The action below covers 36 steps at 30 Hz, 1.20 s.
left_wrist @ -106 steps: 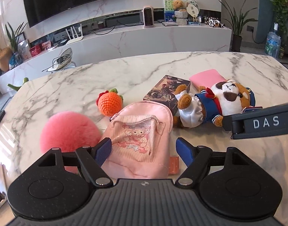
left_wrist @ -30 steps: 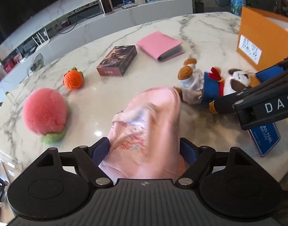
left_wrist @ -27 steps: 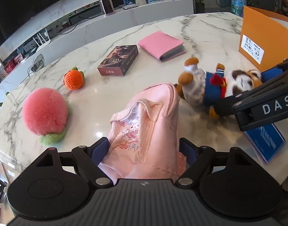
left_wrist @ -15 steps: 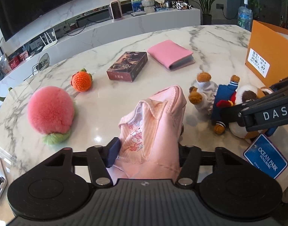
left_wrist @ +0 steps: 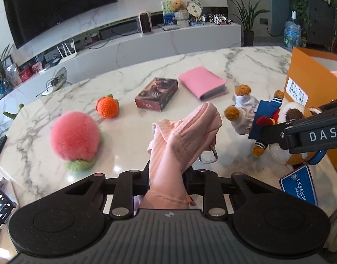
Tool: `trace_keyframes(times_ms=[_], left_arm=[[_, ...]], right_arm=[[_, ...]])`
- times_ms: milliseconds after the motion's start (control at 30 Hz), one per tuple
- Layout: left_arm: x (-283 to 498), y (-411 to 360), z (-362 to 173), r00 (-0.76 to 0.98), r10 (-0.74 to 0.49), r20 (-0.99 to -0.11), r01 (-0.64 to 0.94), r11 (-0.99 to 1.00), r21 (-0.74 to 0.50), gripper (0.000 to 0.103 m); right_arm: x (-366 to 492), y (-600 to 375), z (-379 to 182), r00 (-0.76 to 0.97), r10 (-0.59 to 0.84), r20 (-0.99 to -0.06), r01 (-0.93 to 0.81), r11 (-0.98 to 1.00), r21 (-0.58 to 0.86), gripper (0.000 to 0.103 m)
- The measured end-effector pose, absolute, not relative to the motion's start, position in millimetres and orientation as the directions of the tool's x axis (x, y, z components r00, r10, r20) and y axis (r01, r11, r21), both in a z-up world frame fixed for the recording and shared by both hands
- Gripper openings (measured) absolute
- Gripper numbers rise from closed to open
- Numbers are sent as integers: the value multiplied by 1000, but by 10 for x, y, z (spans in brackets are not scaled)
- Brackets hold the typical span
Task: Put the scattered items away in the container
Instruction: 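Lift the pink backpack with left tool while right tool lifts the bear, then carry the backpack and bear plush over the orange box with both tools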
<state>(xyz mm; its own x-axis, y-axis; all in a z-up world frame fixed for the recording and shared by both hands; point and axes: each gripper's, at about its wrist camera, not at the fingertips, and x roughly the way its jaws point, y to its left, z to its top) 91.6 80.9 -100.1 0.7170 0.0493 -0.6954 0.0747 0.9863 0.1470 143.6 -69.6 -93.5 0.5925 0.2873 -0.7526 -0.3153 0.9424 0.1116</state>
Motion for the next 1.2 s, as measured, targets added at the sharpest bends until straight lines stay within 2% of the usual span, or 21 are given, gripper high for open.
trace_keyframes(times_ms=[567,900,1200], left_arm=[[672,533,-407,800,50,-598,52,987,152,29],[543,200,-118,845,-13,-534,108,983,148,29],[554,-186,44,866,-99,-491,198,968,154,29]], right_arm=[[992,-990,-274,737,295,-608,-286,951,116,60],[715,-1319,99,825,254,-504,-230,967,111,60],[532,-1735,281,873,180,-453,-140,983,120,60]])
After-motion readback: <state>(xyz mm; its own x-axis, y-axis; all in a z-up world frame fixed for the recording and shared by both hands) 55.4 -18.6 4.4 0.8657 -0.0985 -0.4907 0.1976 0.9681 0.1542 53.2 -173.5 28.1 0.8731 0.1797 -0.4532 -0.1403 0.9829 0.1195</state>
